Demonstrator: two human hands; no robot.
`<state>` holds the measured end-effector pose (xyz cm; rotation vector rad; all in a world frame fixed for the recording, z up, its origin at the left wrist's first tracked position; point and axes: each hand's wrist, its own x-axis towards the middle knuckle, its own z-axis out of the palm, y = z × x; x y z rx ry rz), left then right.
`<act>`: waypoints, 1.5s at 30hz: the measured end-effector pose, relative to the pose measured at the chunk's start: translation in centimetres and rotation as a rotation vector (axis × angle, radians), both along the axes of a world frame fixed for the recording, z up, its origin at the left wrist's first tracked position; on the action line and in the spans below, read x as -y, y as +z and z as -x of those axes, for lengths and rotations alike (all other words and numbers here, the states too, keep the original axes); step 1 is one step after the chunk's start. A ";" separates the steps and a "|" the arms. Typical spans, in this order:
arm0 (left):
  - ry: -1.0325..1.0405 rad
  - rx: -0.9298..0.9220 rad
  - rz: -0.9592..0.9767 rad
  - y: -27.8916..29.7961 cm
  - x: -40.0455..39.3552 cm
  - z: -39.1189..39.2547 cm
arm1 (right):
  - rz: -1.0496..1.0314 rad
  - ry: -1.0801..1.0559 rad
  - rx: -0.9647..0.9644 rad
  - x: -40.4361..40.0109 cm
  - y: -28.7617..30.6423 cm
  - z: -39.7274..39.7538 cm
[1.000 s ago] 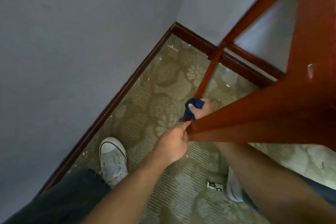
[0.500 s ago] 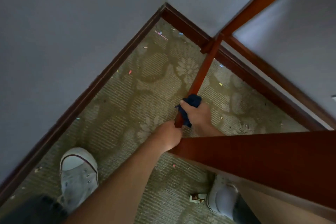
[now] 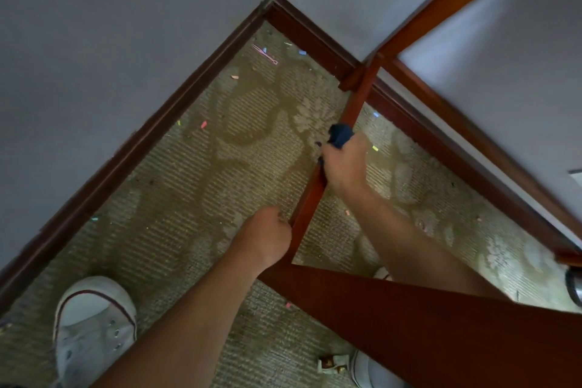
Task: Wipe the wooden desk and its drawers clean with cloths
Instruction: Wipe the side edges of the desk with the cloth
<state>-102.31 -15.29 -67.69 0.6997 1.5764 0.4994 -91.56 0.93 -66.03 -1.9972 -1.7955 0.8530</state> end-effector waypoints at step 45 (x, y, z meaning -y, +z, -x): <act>-0.496 -0.508 -0.547 1.9 -2.3 -2.7 | -0.102 -0.182 0.043 -7.7 -1.5 2.0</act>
